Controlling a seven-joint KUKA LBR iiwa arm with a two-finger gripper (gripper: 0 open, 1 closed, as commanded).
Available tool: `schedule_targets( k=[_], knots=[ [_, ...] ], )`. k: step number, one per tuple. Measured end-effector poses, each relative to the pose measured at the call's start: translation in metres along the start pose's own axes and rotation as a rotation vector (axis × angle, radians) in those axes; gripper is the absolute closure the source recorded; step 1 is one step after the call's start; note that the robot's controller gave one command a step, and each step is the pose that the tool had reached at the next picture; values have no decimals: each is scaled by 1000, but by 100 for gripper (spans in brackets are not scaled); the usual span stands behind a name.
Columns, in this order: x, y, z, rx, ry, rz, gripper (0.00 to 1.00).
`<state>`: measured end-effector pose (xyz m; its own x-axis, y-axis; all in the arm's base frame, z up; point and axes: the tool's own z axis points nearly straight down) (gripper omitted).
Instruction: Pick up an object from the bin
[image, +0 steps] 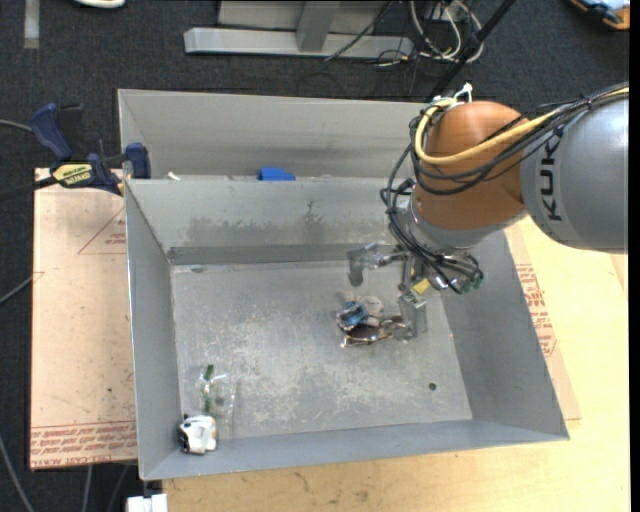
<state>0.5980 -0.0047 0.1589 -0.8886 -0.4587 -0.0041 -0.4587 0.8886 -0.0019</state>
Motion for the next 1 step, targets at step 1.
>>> schedule_targets(
  k=[1],
  knots=[
    [20, -12, 11, -2, 0, -14, 0]
  ],
)
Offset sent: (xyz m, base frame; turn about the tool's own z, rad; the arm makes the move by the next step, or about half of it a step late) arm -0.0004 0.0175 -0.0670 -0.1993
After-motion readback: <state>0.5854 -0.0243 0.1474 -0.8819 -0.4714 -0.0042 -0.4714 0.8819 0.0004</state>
